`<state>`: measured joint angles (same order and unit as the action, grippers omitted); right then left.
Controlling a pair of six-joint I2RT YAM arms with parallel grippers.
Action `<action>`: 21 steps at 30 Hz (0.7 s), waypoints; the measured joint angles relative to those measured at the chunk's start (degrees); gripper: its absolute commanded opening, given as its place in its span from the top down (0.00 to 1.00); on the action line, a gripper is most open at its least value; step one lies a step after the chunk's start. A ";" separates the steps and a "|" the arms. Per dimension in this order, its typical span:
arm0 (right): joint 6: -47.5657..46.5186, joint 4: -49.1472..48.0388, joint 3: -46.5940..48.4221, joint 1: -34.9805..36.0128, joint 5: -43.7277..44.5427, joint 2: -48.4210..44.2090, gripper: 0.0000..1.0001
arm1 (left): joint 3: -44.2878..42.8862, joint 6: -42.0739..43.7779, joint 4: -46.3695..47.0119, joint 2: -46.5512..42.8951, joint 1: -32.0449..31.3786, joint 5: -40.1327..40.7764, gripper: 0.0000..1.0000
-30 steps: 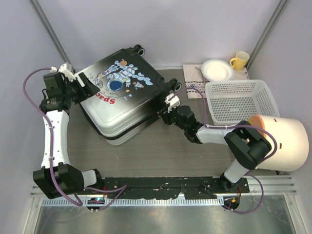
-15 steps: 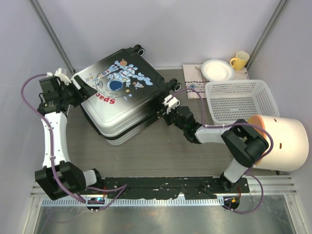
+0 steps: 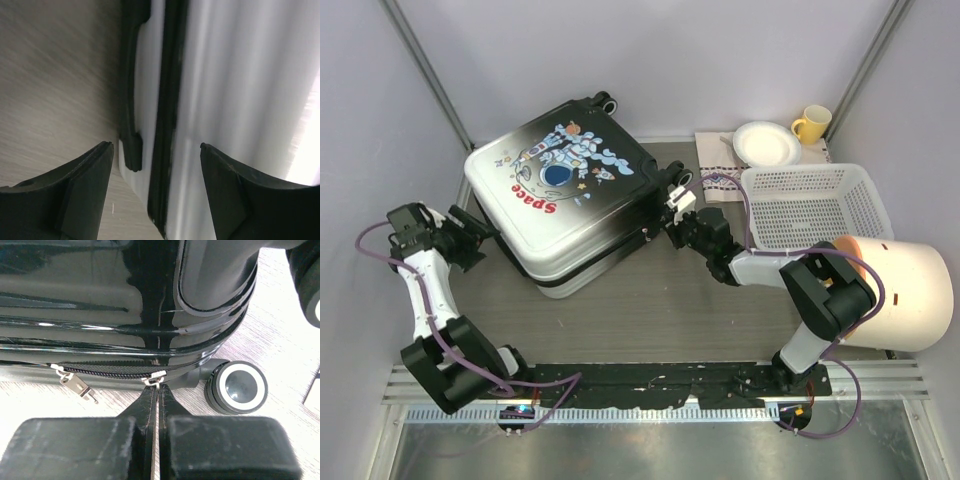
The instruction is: Open, take out, and arrange the luggage
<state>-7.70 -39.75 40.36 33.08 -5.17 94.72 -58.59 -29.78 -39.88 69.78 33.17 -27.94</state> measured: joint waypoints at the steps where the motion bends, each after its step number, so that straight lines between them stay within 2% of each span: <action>1: 0.00 0.57 0.22 -0.07 -0.55 0.00 0.99 | 1.53 -0.26 0.17 0.31 0.04 0.02 0.28; 6: 0.02 2.16 1.01 -0.11 -1.86 0.00 0.99 | 6.01 -1.95 1.88 2.97 0.24 0.92 0.33; 13: -0.02 2.62 1.22 -0.11 -2.08 0.00 0.99 | 7.52 -3.10 7.78 5.97 0.35 4.46 0.49; 21: -0.04 2.75 1.22 -0.11 -2.45 0.00 0.99 | 8.85 -3.23 11.87 9.18 0.39 4.61 0.50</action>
<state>-7.75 -36.99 41.58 32.97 -7.62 94.72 -49.74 -33.01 -28.01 78.96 33.56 -23.33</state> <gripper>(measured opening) 0.039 0.504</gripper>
